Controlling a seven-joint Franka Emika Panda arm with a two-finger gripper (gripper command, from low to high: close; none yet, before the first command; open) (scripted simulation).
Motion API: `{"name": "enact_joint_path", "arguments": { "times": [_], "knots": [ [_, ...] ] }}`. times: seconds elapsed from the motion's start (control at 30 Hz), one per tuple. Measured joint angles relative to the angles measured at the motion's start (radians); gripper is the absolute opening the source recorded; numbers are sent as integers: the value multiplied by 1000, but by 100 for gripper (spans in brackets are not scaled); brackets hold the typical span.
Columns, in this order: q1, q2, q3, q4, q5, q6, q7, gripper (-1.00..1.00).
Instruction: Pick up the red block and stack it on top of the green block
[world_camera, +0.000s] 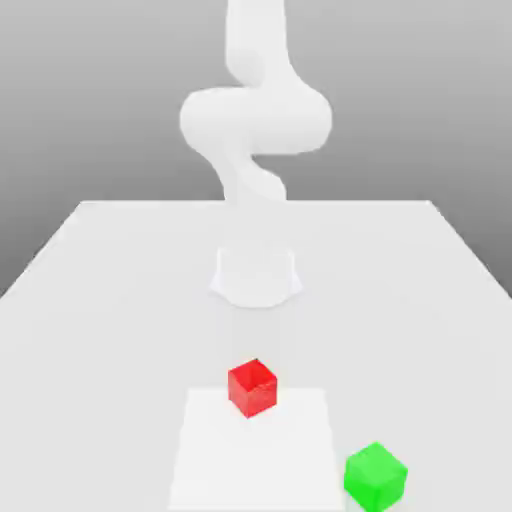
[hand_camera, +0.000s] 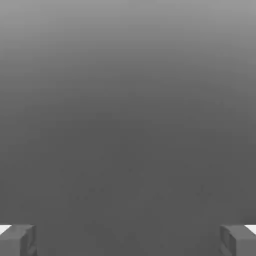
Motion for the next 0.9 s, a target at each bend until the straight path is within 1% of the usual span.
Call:
{"name": "enact_joint_path", "arguments": {
  "times": [0.3, 0.5, 0.57, 0.63, 0.7, 0.77, 0.8, 0.9],
  "knots": [
    [51, 261, -60, -284, -58, 211, -223, 0],
    [91, 460, -126, -493, -64, 369, -421, 0],
    [109, 578, -144, -544, -45, 459, -497, 0],
    [118, 707, -137, -560, 6, 560, -566, 0],
    [105, 794, -112, -556, 60, 631, -612, 0],
    [64, 870, -61, -547, 101, 695, -644, 0],
    [45, 902, -41, -543, 110, 722, -652, -100],
    [45, 902, -41, -543, 109, 722, -651, -100]
  ]
}}
